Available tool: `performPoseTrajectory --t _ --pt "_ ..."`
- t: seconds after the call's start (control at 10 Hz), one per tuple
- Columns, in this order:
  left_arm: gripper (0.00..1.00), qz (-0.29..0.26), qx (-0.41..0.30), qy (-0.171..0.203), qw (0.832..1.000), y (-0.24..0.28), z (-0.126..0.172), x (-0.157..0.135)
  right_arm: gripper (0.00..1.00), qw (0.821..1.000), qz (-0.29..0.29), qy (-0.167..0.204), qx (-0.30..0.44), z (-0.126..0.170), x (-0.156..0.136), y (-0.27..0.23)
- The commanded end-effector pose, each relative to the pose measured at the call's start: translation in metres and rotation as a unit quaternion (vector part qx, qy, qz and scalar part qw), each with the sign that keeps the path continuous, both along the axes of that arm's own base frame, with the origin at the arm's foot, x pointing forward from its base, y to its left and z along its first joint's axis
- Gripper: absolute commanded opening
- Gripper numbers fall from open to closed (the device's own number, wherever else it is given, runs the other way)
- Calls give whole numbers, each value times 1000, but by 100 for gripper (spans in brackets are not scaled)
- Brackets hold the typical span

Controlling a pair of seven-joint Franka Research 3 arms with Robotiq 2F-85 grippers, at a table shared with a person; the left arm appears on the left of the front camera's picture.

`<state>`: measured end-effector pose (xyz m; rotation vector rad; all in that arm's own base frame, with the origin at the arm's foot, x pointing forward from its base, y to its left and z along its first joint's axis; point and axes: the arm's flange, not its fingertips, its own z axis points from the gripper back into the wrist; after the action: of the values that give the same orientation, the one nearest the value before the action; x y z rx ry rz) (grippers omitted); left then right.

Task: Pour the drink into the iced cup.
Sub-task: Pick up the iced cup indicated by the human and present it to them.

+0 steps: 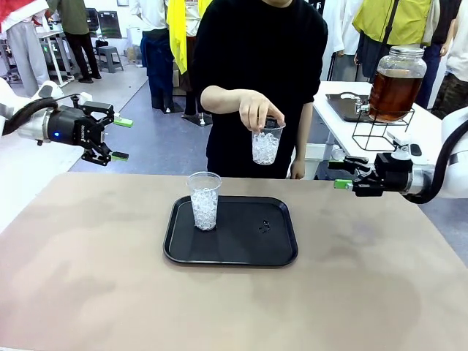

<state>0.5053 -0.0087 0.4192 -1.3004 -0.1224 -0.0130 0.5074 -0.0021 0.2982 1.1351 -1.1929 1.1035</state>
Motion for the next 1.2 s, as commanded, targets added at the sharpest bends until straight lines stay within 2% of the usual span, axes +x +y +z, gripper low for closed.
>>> performPoseTrajectory --t 0.0,1.1 --pt "100 1 1 -1 1000 0 1 -2 100 1000 -2 -1 -2 2 1 -1" --pt "100 1 1 -1 1000 0 1 -2 100 1000 -2 -1 -2 2 1 -1"
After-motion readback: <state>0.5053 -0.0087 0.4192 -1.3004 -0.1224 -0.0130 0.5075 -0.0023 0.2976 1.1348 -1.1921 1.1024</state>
